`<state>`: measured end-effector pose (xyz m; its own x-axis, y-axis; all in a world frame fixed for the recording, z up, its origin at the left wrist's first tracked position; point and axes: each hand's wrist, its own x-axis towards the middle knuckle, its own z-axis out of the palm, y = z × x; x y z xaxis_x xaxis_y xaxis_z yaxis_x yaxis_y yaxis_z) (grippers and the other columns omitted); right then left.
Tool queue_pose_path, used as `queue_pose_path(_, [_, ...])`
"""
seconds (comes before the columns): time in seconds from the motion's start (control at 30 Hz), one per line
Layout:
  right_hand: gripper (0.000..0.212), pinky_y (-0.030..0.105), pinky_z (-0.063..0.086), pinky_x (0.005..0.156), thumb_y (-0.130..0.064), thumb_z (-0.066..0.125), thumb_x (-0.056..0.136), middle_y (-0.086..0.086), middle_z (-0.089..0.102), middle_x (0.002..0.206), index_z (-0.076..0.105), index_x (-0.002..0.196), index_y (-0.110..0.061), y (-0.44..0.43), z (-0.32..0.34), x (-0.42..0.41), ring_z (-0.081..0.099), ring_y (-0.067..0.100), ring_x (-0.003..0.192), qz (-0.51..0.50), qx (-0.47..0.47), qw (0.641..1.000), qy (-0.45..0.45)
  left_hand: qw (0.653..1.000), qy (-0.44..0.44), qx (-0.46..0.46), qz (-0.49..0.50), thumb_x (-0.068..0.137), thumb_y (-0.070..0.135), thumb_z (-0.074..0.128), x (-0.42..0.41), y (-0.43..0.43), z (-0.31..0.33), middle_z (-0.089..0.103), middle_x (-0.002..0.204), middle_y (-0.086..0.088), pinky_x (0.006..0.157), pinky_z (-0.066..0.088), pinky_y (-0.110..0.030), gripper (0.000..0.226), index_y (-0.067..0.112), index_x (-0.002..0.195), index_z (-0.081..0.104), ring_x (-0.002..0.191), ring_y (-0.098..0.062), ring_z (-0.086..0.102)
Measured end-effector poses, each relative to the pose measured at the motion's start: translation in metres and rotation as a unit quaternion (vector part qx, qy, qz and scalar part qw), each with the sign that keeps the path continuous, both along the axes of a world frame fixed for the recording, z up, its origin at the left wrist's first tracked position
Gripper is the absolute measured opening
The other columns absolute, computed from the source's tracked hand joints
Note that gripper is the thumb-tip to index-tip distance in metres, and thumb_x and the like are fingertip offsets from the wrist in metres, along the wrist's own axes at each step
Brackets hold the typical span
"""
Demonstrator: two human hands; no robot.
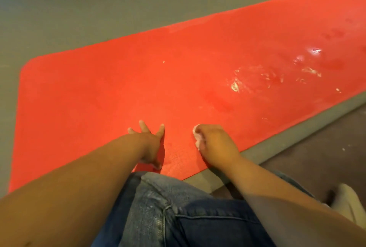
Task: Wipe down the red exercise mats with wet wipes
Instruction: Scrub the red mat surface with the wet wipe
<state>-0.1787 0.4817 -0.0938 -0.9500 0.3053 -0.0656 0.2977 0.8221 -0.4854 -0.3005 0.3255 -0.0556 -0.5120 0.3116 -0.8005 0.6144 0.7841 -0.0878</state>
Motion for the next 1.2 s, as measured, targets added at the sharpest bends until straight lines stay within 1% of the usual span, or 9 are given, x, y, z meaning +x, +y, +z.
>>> queue_pose_path(0.1, [0.022, 0.033, 0.034, 0.079, -0.016, 0.055, 0.087, 0.007, 0.055, 0.102, 0.067, 0.105, -0.016, 0.030, -0.002, 0.015, 0.046, 0.030, 0.093, -0.072, 0.045, 0.996, -0.025, 1.000, 0.008, 0.013, -0.002, 0.075, 0.050, 0.075, -0.008, -0.002, -0.010, -0.034, 0.144, -0.033, 0.109, 0.028, -0.059, 0.129, 0.033, 0.140, -0.036, 0.131, -0.066, 0.001])
queue_pose_path(0.17, [0.023, 0.032, 0.037, 0.079, -0.012, 0.056, 0.086, 0.010, 0.055, 0.104, 0.069, 0.106, -0.014, 0.028, -0.001, 0.018, 0.048, 0.031, 0.096, -0.095, 0.016, 0.995, -0.023, 1.000, 0.008, 0.016, 0.008, 0.072, 0.050, 0.077, -0.009, -0.002, -0.015, -0.035, 0.143, -0.032, 0.108, 0.029, -0.060, 0.132, 0.036, 0.138, -0.036, 0.130, -0.067, 0.001])
queue_pose_path(0.43, [0.021, 0.030, 0.038, 0.080, -0.020, 0.054, 0.087, 0.003, 0.056, 0.103, 0.067, 0.103, -0.016, -0.041, -0.005, 0.016, 0.046, 0.022, 0.104, 0.099, -0.019, 0.995, -0.005, 0.999, 0.009, 0.015, 0.030, 0.069, 0.055, 0.078, -0.006, -0.004, -0.014, -0.031, 0.147, -0.029, 0.109, 0.031, -0.056, 0.131, 0.037, 0.142, -0.031, 0.135, -0.060, 0.006])
queue_pose_path(0.57, [0.017, 0.029, 0.040, 0.075, -0.017, 0.058, 0.087, 0.008, 0.054, 0.098, 0.071, 0.092, -0.008, 0.029, -0.003, 0.021, 0.053, 0.025, 0.089, -0.038, -0.006, 0.999, -0.008, 0.999, -0.016, 0.029, 0.015, 0.069, 0.058, 0.077, 0.003, 0.002, -0.012, -0.029, 0.146, -0.032, 0.106, 0.039, -0.047, 0.130, 0.033, 0.145, -0.025, 0.134, -0.050, 0.030])
queue_pose_path(0.7, [0.017, 0.024, 0.032, 0.064, -0.004, 0.061, 0.081, 0.017, 0.058, 0.104, 0.071, 0.094, -0.009, 0.086, -0.001, 0.031, 0.052, 0.027, 0.078, -0.185, -0.005, 0.981, -0.056, 1.000, -0.003, 0.021, 0.016, 0.074, 0.051, 0.076, 0.012, 0.003, -0.014, -0.031, 0.147, -0.029, 0.109, 0.029, -0.057, 0.122, 0.047, 0.141, -0.026, 0.135, -0.061, 0.004])
queue_pose_path(0.8, [0.029, 0.022, 0.034, 0.070, -0.003, 0.058, 0.081, 0.011, 0.062, 0.108, 0.070, 0.106, -0.011, 0.042, -0.009, 0.020, 0.058, 0.026, 0.094, -0.095, -0.047, 0.994, -0.033, 1.000, 0.015, 0.017, 0.019, 0.077, 0.045, 0.076, 0.013, 0.005, -0.013, -0.030, 0.149, -0.028, 0.109, 0.032, -0.053, 0.118, 0.050, 0.141, -0.024, 0.135, -0.061, 0.008])
queue_pose_path(0.9, [0.024, 0.026, 0.035, 0.074, -0.011, 0.056, 0.087, 0.006, 0.059, 0.105, 0.070, 0.106, -0.014, -0.031, -0.013, 0.015, 0.054, 0.022, 0.097, 0.100, -0.091, 0.991, -0.020, 0.999, 0.040, 0.011, -0.007, 0.074, 0.047, 0.077, 0.012, 0.005, -0.012, -0.026, 0.149, -0.030, 0.105, 0.036, -0.043, 0.119, 0.050, 0.142, -0.021, 0.134, -0.051, 0.030])
queue_pose_path(0.97, [0.022, 0.030, 0.038, 0.079, -0.012, 0.055, 0.088, 0.007, 0.056, 0.105, 0.070, 0.103, -0.013, -0.045, -0.014, 0.019, 0.051, 0.025, 0.100, 0.142, -0.083, 0.986, -0.011, 0.999, 0.047, 0.007, -0.021, 0.073, 0.050, 0.077, 0.011, 0.004, -0.012, -0.024, 0.150, -0.031, 0.100, 0.039, -0.039, 0.120, 0.050, 0.142, -0.020, 0.131, -0.044, 0.040])
queue_pose_path(1.2, [0.019, 0.025, 0.029, 0.061, -0.010, 0.061, 0.083, 0.006, 0.062, 0.094, 0.075, 0.095, -0.016, 0.080, -0.012, 0.053, 0.052, 0.018, 0.075, -0.127, -0.063, 0.990, 0.007, 0.998, 0.056, 0.009, -0.033, 0.071, 0.055, 0.076, 0.006, 0.001, -0.013, -0.021, 0.152, -0.028, 0.097, 0.045, -0.038, 0.118, 0.054, 0.140, -0.020, 0.127, -0.040, 0.045])
